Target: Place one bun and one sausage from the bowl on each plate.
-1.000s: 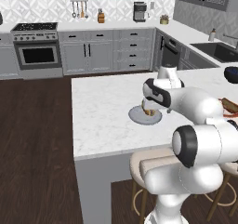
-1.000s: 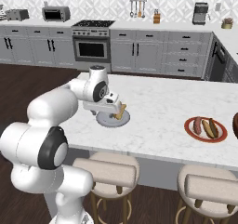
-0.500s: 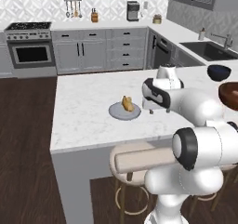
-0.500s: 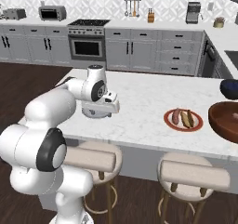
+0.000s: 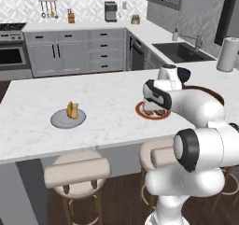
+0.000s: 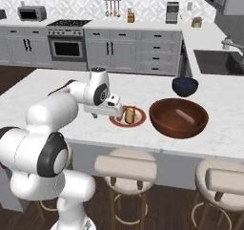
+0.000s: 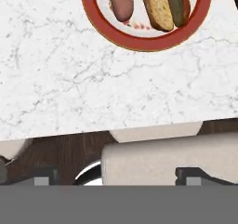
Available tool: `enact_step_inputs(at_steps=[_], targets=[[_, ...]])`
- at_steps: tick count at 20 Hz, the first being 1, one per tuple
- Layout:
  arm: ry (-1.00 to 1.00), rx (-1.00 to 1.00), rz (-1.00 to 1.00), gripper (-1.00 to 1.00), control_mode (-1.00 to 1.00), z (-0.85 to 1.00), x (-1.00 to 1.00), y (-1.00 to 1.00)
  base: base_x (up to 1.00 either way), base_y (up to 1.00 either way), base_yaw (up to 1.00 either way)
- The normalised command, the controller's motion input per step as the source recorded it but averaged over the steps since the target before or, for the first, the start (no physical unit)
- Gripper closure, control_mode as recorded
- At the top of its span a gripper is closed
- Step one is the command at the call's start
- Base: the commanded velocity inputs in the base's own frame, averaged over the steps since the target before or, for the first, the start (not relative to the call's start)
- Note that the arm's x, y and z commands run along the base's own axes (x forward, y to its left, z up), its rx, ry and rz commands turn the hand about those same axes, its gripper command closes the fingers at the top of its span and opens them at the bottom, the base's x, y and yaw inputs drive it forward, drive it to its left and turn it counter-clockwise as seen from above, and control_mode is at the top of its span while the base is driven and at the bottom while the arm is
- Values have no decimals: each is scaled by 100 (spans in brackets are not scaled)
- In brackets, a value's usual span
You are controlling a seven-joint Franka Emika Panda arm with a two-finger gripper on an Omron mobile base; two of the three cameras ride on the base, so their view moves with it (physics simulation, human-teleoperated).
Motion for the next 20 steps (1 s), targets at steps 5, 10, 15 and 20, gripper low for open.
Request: enact_step_inputs(at_steps=[5,10,15,20], targets=[[0,0,0,-100,100,0,0,0,6,-91,-5],[0,0,0,-100,100,0,0,0,17,-63,-4],[0,0,0,-100,100,0,0,0,36,-39,-3],[0,0,0,-100,100,0,0,0,53,-39,0]])
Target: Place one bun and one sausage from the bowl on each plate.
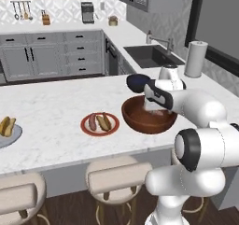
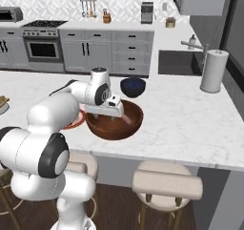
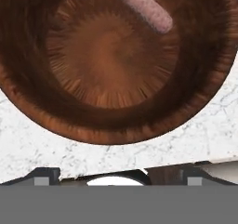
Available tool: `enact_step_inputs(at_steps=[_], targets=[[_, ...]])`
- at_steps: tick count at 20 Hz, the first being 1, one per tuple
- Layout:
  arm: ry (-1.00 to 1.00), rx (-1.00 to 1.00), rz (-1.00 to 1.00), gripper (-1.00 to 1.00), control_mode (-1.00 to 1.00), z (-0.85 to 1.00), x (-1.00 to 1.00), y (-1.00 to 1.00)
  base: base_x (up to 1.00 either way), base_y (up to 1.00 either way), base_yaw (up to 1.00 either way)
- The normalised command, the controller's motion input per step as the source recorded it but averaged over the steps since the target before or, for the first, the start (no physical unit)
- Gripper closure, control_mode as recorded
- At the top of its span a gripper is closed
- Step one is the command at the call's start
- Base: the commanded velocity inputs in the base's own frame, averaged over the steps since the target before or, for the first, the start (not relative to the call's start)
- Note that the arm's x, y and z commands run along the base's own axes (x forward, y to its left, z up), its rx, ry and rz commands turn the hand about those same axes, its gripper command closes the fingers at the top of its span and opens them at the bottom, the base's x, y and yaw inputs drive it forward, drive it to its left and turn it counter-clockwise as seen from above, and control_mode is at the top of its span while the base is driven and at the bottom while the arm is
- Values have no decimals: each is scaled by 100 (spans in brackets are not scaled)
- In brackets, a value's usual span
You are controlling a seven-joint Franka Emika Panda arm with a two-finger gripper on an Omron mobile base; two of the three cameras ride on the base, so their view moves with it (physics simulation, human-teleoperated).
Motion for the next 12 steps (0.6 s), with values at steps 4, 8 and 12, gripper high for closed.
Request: enact_step_inputs(at_steps=[4,8,12], targets=[[0,0,0,-100,100,0,0,0,45,-37,0],[0,0,0,-100,100,0,0,0,25,-45,0],[0,0,0,-100,100,0,0,0,16,-31,0]])
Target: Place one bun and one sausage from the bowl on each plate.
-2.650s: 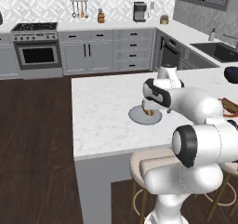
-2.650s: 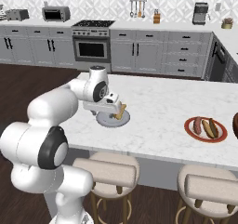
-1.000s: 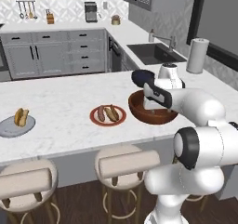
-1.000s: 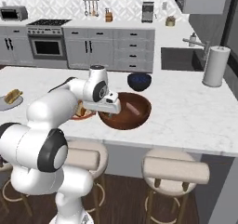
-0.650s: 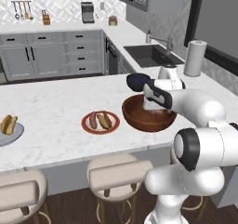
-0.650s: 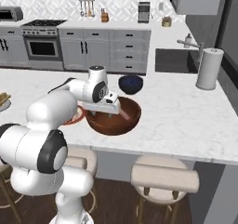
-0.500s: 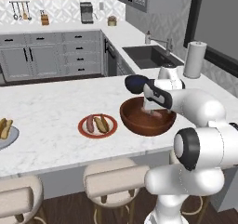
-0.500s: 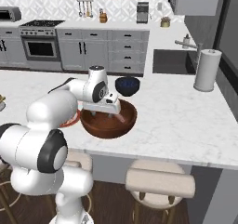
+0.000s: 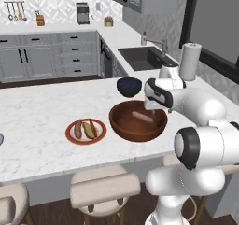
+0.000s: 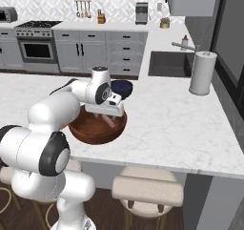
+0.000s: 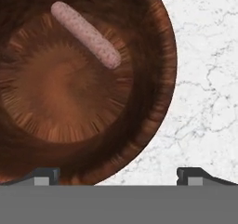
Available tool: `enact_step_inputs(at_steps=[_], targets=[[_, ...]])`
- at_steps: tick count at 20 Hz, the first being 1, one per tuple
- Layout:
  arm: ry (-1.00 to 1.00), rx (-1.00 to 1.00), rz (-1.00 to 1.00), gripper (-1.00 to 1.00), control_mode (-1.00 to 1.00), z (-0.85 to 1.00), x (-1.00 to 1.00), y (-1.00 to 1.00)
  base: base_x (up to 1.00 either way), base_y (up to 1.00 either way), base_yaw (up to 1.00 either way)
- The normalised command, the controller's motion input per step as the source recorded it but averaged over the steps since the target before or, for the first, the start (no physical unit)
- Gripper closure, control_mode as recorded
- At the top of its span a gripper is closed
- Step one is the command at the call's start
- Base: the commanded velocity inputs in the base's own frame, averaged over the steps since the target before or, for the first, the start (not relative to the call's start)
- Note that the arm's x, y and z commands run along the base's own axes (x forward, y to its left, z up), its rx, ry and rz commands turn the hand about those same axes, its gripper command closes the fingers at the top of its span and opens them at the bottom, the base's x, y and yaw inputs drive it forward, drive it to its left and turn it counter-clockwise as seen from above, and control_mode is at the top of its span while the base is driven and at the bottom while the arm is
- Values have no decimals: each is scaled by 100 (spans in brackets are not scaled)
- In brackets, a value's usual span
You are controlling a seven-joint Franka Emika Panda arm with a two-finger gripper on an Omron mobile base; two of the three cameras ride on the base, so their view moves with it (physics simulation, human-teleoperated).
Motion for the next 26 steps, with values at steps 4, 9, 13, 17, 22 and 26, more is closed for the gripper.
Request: enact_step_inputs(at_steps=[4,9,13,17,22,26], targets=[[0,0,0,-100,-100,-2,36,-1,18,-6,0],[0,0,0,-100,-100,-16,100,0,0,0,0],[0,0,3,-100,-100,-30,100,0,0,0,0],[3,-1,3,-100,-100,-39,73,10,0,0,0],[1,-4,9,-100,-100,-44,28,1,0,0,0],[-2,-4,12,-100,-100,-2,-34,22,0,0,0]])
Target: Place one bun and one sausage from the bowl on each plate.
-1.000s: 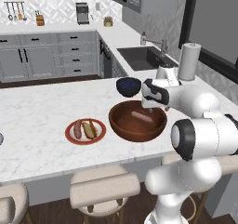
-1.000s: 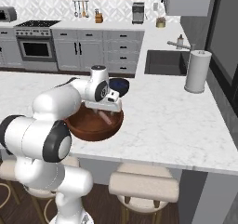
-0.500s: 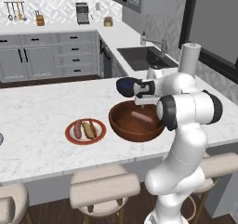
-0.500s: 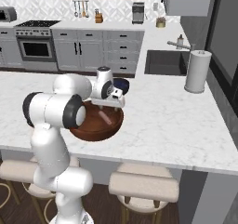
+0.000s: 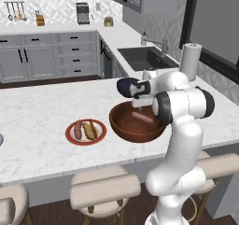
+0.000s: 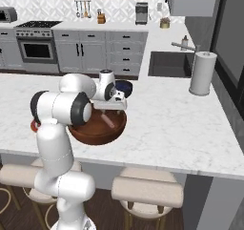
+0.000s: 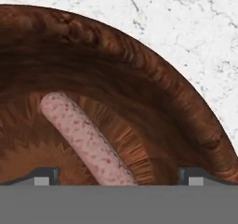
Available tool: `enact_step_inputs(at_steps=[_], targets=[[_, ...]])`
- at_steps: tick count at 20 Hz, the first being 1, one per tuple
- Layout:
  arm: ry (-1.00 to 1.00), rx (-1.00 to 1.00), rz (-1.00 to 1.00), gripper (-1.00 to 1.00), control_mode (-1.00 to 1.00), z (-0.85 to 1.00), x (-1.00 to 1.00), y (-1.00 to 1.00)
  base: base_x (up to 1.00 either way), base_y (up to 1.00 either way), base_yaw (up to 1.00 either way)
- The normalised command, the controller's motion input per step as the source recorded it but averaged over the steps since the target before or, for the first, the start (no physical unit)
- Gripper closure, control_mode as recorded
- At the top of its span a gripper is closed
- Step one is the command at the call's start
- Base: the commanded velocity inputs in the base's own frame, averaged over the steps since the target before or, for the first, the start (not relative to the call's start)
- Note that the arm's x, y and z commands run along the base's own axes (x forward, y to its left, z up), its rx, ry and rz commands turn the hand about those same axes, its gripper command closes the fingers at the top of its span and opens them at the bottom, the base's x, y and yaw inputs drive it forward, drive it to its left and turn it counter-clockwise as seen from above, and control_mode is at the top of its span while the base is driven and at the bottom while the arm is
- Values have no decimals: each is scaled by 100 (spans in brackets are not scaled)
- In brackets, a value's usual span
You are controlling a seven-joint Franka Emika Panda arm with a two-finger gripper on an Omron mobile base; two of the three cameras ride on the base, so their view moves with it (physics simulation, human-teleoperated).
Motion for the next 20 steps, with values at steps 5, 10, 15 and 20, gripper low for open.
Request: enact_step_inputs(at_steps=[5,10,15,20], targets=[[-16,-10,21,-100,-100,-12,-30,30,0,0,0],[-5,-8,25,-100,-100,-20,-15,15,0,0,0],[0,0,13,-100,-100,-13,4,-1,0,0,0],[0,-1,10,-100,-100,-26,28,0,0,0,0]])
